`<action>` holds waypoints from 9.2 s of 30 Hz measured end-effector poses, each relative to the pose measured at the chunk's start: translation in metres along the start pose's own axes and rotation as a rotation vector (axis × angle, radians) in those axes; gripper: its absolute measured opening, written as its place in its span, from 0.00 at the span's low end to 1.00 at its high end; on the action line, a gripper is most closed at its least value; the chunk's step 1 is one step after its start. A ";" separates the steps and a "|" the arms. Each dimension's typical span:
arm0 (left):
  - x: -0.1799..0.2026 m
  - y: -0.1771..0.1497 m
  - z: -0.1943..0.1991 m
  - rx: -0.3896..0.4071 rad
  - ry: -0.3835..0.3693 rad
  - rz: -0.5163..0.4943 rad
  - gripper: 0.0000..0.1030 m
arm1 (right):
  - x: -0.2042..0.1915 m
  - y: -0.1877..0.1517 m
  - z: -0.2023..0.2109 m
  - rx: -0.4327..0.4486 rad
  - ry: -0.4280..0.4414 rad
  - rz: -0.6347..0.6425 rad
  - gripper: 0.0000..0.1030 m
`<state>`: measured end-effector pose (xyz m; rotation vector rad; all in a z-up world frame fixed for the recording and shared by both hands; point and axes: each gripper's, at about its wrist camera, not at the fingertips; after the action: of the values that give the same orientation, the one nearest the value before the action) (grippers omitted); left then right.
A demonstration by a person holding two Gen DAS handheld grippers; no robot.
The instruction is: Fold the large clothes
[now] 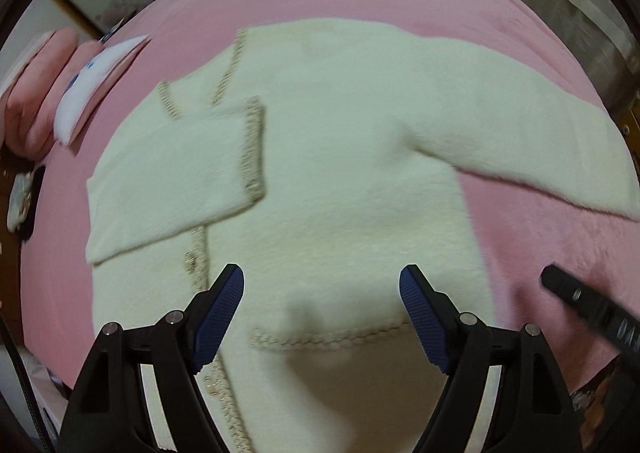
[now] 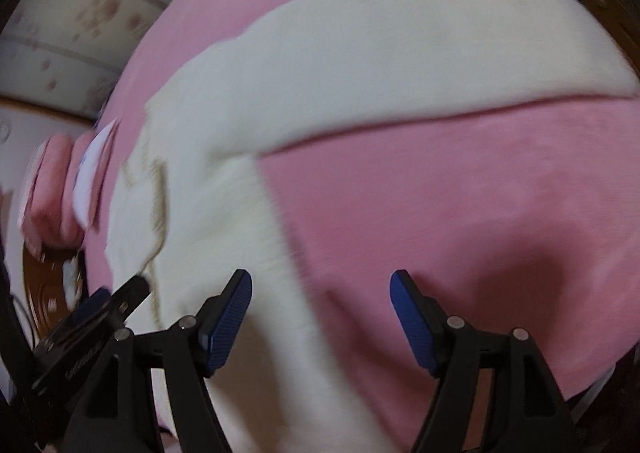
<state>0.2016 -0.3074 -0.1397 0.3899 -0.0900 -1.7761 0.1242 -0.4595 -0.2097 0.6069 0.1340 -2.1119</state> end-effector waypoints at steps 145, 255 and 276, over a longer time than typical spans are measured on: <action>-0.286 0.012 -0.160 0.030 -0.203 0.924 0.14 | -0.120 0.040 -0.108 0.266 -0.216 0.748 0.71; -0.243 -0.087 -0.108 -0.008 -0.074 0.571 0.61 | -0.099 -0.047 -0.080 0.005 -0.083 0.258 0.02; -0.274 -0.277 0.036 0.085 -0.261 0.462 0.87 | -0.158 -0.258 0.032 0.111 0.113 0.458 0.56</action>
<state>-0.0159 0.0180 -0.1218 0.1753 -0.4093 -1.3585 -0.0208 -0.2009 -0.1411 0.7452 -0.0568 -1.6498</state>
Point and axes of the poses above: each gripper's, at about its wrist camera, not at the fingertips, and z roughly against the way its jaws point, x to its right, y to its top, and after that the axes turned 4 degrees about y, right-handed
